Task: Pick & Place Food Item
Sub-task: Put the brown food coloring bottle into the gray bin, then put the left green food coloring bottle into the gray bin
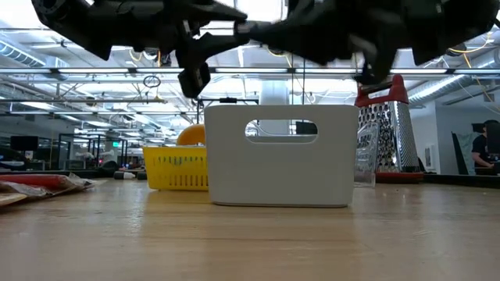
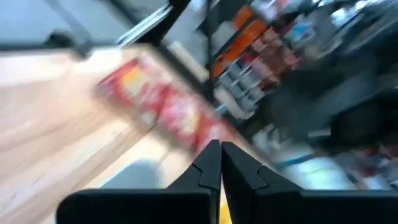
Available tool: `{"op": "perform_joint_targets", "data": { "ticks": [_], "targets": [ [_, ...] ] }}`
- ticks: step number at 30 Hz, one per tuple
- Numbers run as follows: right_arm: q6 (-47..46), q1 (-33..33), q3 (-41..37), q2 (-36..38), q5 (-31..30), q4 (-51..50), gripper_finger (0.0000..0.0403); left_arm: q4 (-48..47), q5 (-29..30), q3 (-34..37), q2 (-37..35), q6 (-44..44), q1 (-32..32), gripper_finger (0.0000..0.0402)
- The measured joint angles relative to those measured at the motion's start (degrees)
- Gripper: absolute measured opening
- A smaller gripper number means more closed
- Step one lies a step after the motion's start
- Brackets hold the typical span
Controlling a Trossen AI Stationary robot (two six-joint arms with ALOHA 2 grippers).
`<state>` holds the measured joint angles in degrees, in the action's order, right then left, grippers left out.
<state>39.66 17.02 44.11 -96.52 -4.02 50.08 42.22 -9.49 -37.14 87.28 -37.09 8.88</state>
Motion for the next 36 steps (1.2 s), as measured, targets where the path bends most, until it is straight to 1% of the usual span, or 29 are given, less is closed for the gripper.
{"op": "perform_joint_targets", "data": {
  "ticks": [2,6,10,12,15,18,20,23,25,27,29,31,32,33,34,36],
  "targets": [
    [-0.22,-0.03,-0.10,-0.11,1.15,-1.43,0.0001,0.26,0.00,-0.03,-0.07,0.81,0.04,0.0137],
    [-1.89,0.37,0.01,0.48,0.25,-4.02,0.0000,0.21,-0.21,-0.03,0.02,3.32,0.07,0.0176],
    [-0.40,1.79,-0.23,2.51,-3.74,-5.42,0.0002,-2.68,-0.86,-0.01,0.03,4.43,0.07,0.0193],
    [-0.60,2.24,-0.23,4.04,-5.13,-5.90,0.0001,-4.59,0.12,0.01,0.03,4.46,0.03,0.0195],
    [-6.23,2.23,-0.23,6.31,-5.24,-6.22,0.0002,-5.56,0.79,0.08,-0.43,6.50,-0.90,0.0195],
    [-15.28,1.77,-0.21,8.98,-5.63,-5.79,0.0007,-7.24,1.02,0.07,-4.04,8.80,-2.75,0.0195],
    [-20.89,1.37,-0.44,11.12,-6.89,-6.78,0.0012,-13.00,1.13,0.07,-8.05,9.90,-4.77,0.0195],
    [-26.08,0.27,-2.08,14.35,-6.55,-7.64,0.0025,-22.59,5.43,0.08,-14.26,12.26,-8.13,0.0195],
    [-28.28,-0.17,-3.57,16.56,-6.53,-8.82,0.0036,-30.13,10.79,0.08,-18.86,13.80,-10.06,0.0195],
    [-29.66,-0.68,-5.46,19.11,-6.42,-9.05,0.0051,-37.45,17.75,0.08,-22.82,14.62,-12.11,0.0195],
    [-30.88,-1.27,-7.41,21.79,-6.44,-8.47,0.0071,-45.62,26.38,0.08,-26.33,14.52,-14.35,0.0195],
    [-31.81,-1.81,-9.27,24.53,-6.57,-8.40,0.0092,-52.37,34.87,0.08,-29.02,13.03,-17.30,0.0195],
    [-32.13,-2.09,-10.08,25.81,-6.64,-8.41,0.0103,-55.39,37.69,0.08,-29.90,11.39,-19.33,0.0195],
    [-32.41,-2.38,-10.77,27.00,-6.66,-8.33,0.0114,-58.43,38.59,0.08,-30.46,9.51,-22.02,0.0195],
    [-32.72,-2.68,-11.48,28.09,-6.65,-8.31,0.0124,-60.99,37.78,0.09,-30.77,8.12,-25.19,0.0195],
    [-33.37,-3.19,-12.49,29.53,-6.56,-8.30,0.0142,-63.31,32.37,0.10,-30.54,7.26,-32.24,0.0195]
  ]
}}
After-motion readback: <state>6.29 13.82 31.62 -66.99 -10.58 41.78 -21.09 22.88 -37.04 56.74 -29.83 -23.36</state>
